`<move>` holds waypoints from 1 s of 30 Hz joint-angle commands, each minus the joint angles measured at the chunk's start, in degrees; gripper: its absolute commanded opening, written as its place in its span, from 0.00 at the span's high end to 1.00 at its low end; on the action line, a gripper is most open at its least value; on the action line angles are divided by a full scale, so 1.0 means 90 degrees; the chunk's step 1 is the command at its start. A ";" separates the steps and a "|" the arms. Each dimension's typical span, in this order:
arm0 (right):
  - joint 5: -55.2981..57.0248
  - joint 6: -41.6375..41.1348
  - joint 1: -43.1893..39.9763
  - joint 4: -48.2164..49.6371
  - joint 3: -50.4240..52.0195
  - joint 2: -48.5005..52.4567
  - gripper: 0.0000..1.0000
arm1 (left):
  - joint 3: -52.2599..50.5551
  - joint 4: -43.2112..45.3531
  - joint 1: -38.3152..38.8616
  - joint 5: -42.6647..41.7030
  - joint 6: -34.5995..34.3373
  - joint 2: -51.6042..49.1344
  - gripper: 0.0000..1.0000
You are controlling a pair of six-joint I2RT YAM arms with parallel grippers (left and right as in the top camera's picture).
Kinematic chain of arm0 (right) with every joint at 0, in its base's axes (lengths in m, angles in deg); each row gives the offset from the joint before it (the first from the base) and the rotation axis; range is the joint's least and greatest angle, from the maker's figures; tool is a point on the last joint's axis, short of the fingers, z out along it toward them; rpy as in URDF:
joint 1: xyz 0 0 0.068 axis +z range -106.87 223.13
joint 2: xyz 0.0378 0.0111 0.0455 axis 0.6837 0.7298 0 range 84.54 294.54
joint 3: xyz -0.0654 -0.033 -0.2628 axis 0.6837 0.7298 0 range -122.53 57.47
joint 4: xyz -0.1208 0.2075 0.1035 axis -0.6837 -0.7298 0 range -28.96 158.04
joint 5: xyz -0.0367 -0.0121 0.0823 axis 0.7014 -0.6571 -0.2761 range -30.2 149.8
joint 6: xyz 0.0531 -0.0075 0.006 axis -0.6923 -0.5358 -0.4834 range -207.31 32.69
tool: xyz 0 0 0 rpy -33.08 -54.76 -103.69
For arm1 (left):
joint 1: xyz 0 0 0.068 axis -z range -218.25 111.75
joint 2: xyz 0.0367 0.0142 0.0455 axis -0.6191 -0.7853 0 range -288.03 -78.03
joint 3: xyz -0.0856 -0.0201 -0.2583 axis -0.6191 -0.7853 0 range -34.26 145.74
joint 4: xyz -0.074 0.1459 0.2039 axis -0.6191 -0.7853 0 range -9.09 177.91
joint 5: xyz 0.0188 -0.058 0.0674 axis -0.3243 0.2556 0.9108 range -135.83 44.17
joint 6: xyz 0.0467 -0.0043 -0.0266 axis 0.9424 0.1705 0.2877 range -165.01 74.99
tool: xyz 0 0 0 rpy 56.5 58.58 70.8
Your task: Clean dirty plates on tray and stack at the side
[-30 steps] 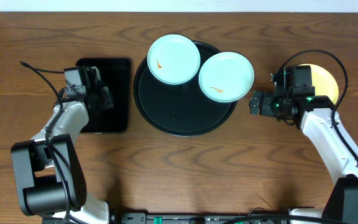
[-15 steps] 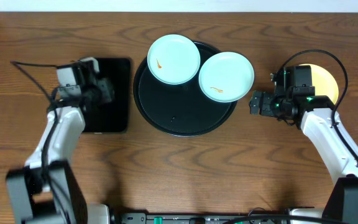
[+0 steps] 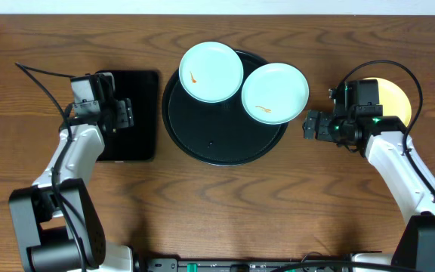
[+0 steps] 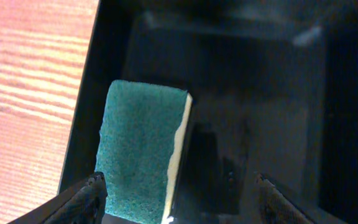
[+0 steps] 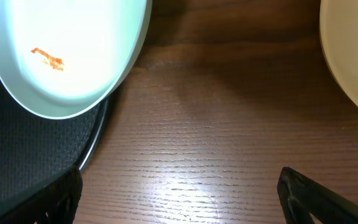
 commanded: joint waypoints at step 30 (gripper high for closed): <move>0.0015 0.0058 0.0029 0.0015 -0.0007 0.0015 0.02 | 0.0053 -0.0151 -0.0355 -0.1651 0.0185 -0.0719 0.34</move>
